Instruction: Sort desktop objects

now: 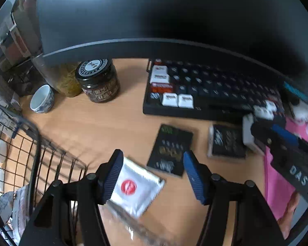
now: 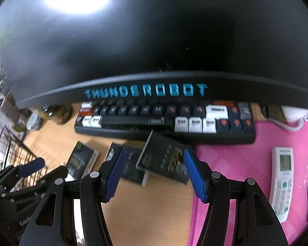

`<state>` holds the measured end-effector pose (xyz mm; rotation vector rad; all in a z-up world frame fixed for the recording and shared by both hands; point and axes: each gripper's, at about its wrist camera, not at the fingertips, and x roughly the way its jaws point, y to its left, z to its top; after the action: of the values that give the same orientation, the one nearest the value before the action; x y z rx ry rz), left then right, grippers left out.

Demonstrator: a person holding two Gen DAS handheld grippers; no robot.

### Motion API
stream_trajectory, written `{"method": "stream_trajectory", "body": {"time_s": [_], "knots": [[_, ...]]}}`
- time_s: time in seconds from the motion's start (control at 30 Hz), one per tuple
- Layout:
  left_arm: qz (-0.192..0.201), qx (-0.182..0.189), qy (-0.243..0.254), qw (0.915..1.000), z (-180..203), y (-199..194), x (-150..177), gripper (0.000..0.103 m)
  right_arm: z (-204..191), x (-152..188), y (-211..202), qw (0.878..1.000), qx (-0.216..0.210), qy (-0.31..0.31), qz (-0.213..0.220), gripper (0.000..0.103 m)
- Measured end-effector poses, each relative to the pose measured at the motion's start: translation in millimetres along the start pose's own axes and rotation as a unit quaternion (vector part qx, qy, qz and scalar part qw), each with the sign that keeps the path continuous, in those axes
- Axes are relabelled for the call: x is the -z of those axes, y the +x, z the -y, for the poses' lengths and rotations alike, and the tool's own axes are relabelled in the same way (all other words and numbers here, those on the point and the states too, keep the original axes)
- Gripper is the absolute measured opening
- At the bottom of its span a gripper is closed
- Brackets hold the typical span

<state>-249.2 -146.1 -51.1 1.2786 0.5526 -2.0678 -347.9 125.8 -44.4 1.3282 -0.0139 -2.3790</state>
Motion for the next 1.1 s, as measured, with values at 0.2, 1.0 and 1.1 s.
{"method": "stream_trajectory", "body": {"time_s": [0.2, 1.0, 1.1], "knots": [[-0.017, -0.021, -0.027, 0.9993, -10.5, 31.3, -13.8, 0.067, -5.9, -4.5, 26.0, 1.0, 0.024, -0.011, -0.01, 0.06], [-0.029, 0.025, 0.049, 0.9981, 14.8, -8.4, 75.3, 0.065, -30.0, 114.6, -39.4, 0.998, -0.004, -0.036, -0.056, 0.059], [-0.022, 0.026, 0.057, 0.9978, 16.8, -24.9, 88.4, 0.065, -22.6, 114.6, -49.8, 0.997, -0.036, -0.007, -0.062, 0.059]]}}
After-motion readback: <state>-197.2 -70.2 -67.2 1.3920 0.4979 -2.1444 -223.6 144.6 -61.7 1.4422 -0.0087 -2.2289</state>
